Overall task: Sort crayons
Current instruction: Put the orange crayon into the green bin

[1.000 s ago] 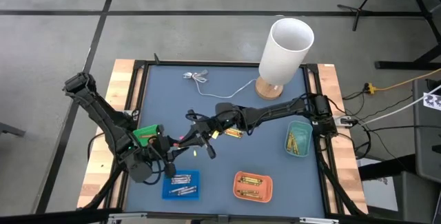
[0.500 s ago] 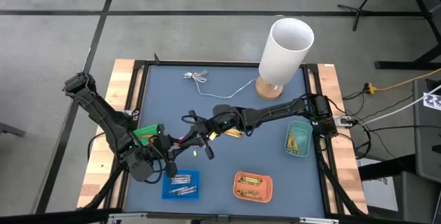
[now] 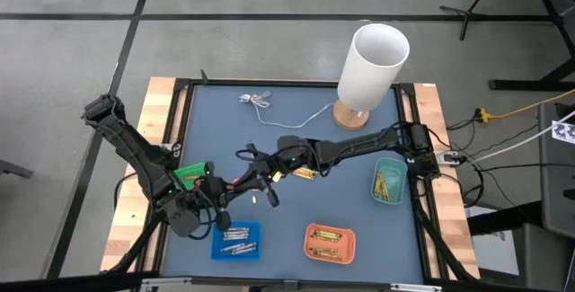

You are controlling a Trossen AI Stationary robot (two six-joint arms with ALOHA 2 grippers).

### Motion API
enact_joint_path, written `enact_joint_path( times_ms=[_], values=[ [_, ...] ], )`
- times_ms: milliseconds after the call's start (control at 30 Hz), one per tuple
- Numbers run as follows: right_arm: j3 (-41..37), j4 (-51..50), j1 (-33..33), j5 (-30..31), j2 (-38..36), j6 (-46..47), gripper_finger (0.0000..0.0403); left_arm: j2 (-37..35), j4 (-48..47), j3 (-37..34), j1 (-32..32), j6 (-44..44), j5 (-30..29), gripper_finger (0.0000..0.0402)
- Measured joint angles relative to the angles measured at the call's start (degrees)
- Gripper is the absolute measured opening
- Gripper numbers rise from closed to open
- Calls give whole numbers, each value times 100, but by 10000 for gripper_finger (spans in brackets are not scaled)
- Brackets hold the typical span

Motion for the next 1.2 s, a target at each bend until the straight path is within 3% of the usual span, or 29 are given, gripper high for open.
enact_joint_path(
  times_ms=[233,433,567,800,1200],
  values=[
    [0,-18,4,-2,0,7,21,0,-2,0,0,0,134,11],
    [0,-182,4,-2,2,16,80,0,-118,0,0,-4,518,11],
    [0,-843,-1,-2,4,18,121,-2,-482,0,0,-174,1285,11],
    [0,-2675,0,10,4,15,144,-2,-2065,0,0,-1607,2855,12],
    [-1,-4968,-1,1401,4,10,143,-2,-5089,0,0,-3640,4910,12]
  ],
)
